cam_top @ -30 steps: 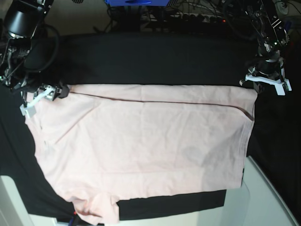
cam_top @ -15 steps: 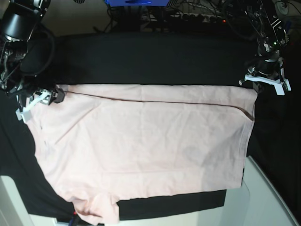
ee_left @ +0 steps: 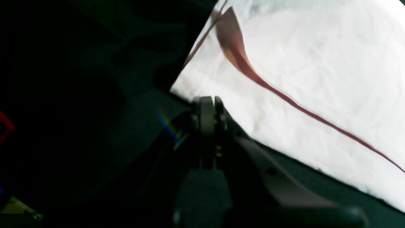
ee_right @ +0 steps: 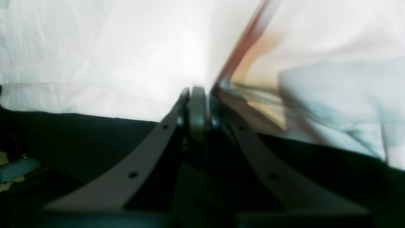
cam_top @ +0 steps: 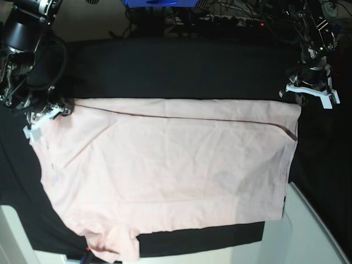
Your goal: Fold the T-shirt properly
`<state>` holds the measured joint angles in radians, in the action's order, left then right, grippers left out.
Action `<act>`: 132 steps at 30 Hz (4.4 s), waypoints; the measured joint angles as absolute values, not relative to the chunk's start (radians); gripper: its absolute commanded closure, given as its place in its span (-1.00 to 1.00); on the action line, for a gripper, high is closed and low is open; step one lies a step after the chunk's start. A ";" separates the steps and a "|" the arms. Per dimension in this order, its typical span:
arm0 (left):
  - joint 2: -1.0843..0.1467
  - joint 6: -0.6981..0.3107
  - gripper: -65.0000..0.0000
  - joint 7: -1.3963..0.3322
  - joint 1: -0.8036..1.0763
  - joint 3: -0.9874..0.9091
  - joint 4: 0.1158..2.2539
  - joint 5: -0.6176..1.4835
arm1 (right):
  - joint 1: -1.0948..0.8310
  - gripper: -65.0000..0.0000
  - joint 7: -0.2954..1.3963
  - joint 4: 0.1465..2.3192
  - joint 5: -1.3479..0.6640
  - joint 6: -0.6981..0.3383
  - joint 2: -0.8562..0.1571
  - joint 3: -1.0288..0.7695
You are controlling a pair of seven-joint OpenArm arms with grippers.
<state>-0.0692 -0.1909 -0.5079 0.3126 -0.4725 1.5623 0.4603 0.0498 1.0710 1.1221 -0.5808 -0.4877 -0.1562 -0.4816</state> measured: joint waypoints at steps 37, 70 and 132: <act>-0.067 -0.191 1.00 -0.505 0.341 -0.472 1.562 0.460 | 0.356 1.00 1.143 1.111 -0.574 -0.484 -0.078 -0.191; -0.075 -0.198 0.60 -0.509 0.362 -0.466 1.562 0.461 | 0.202 0.18 1.044 1.235 -0.575 -0.550 -0.155 -0.327; -0.028 -0.196 -0.70 -0.509 0.240 -0.619 1.422 0.461 | 0.135 1.00 1.054 0.826 -0.580 -0.688 -0.159 -0.958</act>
<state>-0.0280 -0.1959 -0.5095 0.2398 -0.6189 1.4223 0.4610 0.1352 1.0542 0.8265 -0.5804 -0.6876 -0.1589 -0.9577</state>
